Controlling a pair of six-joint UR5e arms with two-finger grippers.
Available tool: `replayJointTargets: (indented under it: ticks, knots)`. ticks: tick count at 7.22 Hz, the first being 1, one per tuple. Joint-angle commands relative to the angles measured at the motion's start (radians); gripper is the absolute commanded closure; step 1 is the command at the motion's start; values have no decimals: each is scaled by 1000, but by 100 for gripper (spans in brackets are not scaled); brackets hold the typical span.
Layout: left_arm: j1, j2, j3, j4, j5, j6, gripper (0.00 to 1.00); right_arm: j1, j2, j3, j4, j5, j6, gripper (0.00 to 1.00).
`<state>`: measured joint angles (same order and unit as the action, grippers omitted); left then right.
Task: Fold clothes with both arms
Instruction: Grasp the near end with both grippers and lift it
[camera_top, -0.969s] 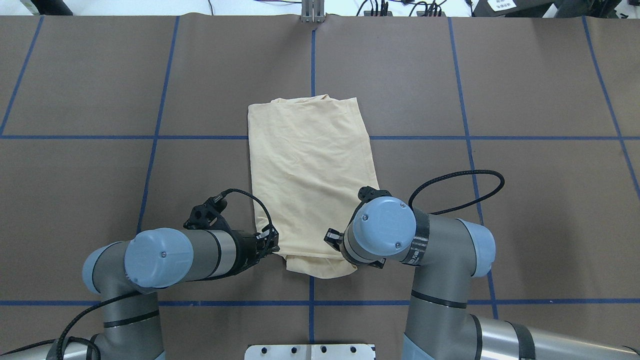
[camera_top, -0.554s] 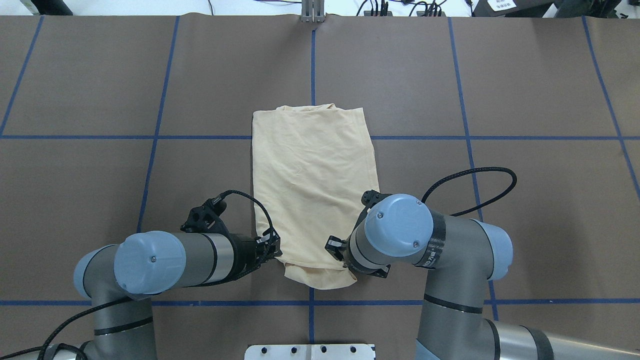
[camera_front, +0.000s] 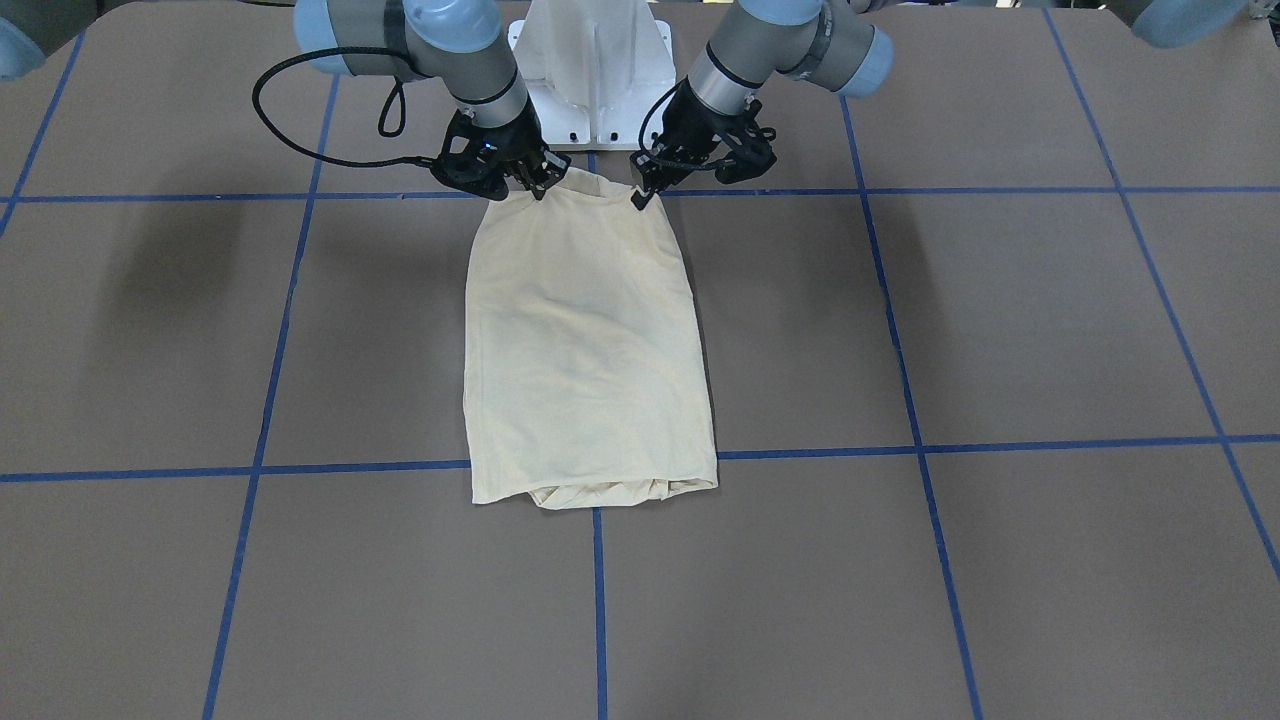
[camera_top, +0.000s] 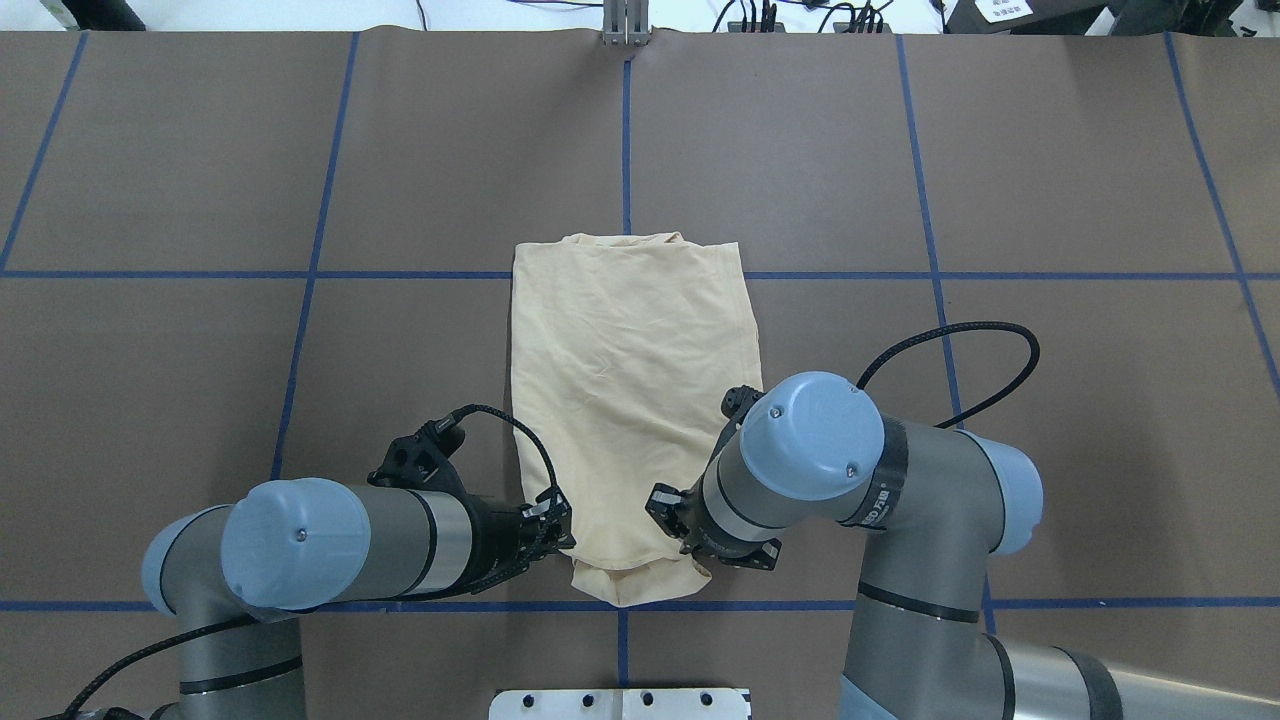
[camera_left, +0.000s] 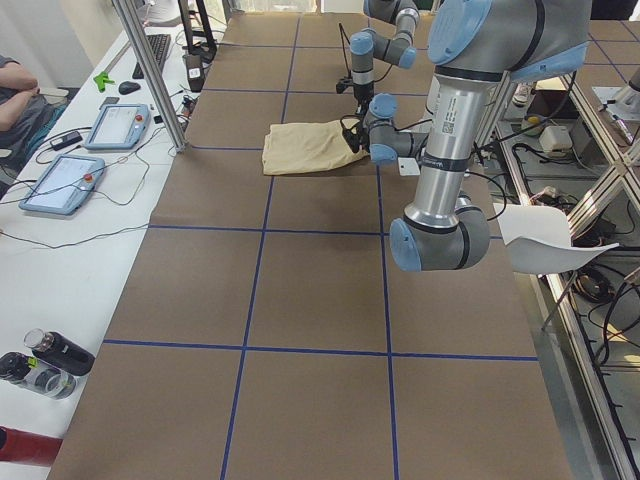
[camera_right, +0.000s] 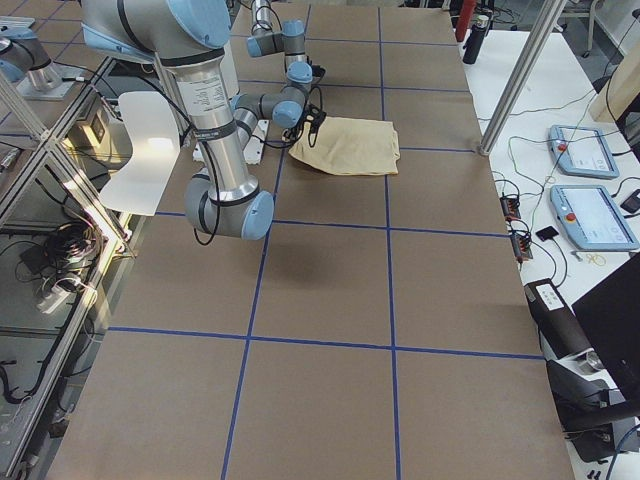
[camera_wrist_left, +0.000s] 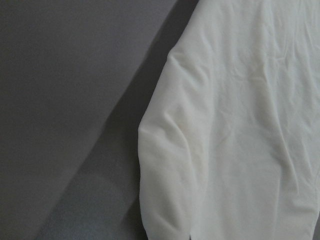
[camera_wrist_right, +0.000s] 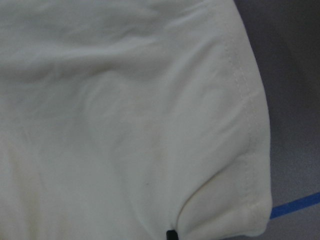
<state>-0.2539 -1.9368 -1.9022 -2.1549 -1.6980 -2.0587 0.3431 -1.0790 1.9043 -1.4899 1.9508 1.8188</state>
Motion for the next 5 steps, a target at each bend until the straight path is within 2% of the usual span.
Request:
replayJointTargets:
  ticks: [1, 3, 5]
  knots:
    - [-56, -14, -2, -2, -22, 47, 100, 95, 10, 1, 5, 16, -9, 100]
    - [-151, -48, 9, -3, -22, 98, 100, 175, 25, -2, 7, 30, -15, 100]
    - [-247, -143, 142, -14, -31, 147, 100, 233, 80, -74, 5, 23, -79, 100]
